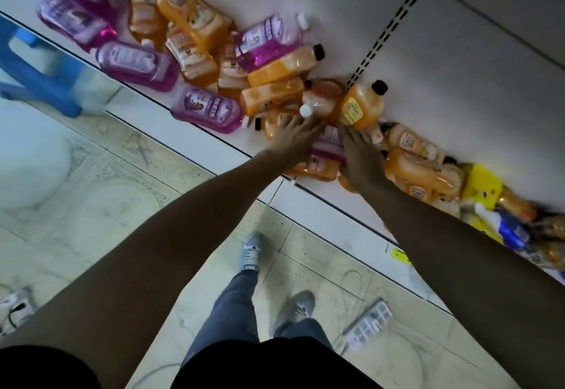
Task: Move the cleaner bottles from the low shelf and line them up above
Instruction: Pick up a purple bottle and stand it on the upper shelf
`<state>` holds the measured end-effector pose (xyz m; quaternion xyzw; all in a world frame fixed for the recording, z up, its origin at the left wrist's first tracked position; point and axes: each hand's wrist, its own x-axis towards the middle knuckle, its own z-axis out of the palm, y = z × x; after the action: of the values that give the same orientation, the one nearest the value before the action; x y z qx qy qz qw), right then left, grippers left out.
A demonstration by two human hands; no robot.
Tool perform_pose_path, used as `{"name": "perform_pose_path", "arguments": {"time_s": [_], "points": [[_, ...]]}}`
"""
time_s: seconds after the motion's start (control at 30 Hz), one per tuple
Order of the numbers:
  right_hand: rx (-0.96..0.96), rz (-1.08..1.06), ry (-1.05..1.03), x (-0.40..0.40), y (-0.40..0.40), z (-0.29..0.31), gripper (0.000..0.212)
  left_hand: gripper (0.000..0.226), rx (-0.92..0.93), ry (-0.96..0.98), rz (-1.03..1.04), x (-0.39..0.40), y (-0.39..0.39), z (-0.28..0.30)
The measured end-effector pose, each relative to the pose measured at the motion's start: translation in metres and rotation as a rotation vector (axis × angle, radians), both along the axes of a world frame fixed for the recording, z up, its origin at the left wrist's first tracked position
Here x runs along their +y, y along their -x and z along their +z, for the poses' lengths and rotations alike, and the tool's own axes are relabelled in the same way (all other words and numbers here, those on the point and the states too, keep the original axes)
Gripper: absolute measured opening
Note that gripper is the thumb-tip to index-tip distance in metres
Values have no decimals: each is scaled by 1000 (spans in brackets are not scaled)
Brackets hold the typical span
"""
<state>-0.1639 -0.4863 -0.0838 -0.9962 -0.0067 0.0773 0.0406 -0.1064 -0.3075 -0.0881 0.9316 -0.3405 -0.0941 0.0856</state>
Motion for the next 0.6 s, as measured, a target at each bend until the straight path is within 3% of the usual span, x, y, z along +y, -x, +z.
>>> {"name": "perform_pose_path", "arguments": {"time_s": [0.1,0.2,0.33,0.47,0.6], "points": [[-58,34,-13,-4,5,18,82,84,38,120,10,7,5,15],[-111,29,-95,-8,21,50,73,76,93,377,19,14,19,43],[-80,-14,-322,-10,68,103,62,85,237,638,35,20,46,112],[19,-234,-1068,-9,135,151,59,86,514,988,113,17,84,165],[-84,-352,-1495,-14,200,188,63,81,579,1012,88,9,155,194]]}}
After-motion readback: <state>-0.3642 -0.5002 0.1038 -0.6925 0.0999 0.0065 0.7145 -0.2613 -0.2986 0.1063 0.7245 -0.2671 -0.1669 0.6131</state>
